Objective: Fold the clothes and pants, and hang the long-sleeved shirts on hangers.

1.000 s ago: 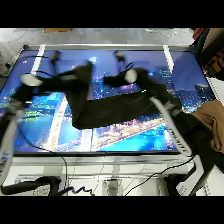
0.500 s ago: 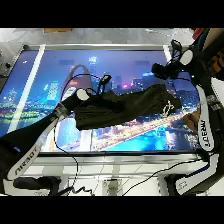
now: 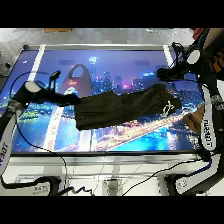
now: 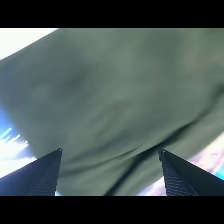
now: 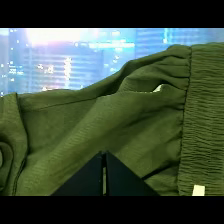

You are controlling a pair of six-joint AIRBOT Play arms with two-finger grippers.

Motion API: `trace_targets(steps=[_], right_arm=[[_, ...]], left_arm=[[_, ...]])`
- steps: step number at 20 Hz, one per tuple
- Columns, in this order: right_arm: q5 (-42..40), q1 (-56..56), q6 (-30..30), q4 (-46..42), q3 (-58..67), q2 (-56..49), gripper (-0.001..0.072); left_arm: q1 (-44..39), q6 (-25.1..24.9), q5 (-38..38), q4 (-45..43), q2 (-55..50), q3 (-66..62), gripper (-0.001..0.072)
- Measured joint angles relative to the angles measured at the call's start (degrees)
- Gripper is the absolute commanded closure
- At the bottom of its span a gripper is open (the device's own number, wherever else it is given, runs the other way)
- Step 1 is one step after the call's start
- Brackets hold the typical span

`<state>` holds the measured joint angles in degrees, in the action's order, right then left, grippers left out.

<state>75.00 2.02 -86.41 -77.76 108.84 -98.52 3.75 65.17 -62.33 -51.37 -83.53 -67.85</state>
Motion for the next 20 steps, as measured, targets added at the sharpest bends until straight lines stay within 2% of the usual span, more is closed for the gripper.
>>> trace_targets(steps=[4, 9, 10, 13, 16, 20], right_arm=[[-0.1, 0.1, 0.5, 0.1, 0.0, -0.1, 0.0689], [-1.2, 0.0, 0.7, 1.8, 0.0, -0.1, 0.0689], [-1.2, -0.1, 0.7, 2.1, 0.0, -0.1, 0.0689], [-1.4, -1.2, 1.1, 2.5, -0.4, -0.1, 0.0689], [-1.6, -4.2, 3.8, 2.9, -2.1, -0.5, 0.0689], [-3.7, -10.5, 5.7, 4.3, -7.1, -1.9, 0.069]], left_arm=[[5.2, -1.9, 4.1, 4.9, 0.1, 10.3, -0.0006], [3.3, -7.9, 10.4, 16.7, -2.9, 16.7, 0.0001], [2.3, -8.5, 11.7, 18.4, -3.6, 17.2, 0.0116], [-0.6, -9.7, 15.3, 21.9, -4.9, 17.7, 0.0692], [-1.6, -10.1, 15.7, 22.9, -5.0, 16.2, 0.0693], [0.5, -9.3, 8.7, 18.3, -1.6, 10.7, 0.0694]])
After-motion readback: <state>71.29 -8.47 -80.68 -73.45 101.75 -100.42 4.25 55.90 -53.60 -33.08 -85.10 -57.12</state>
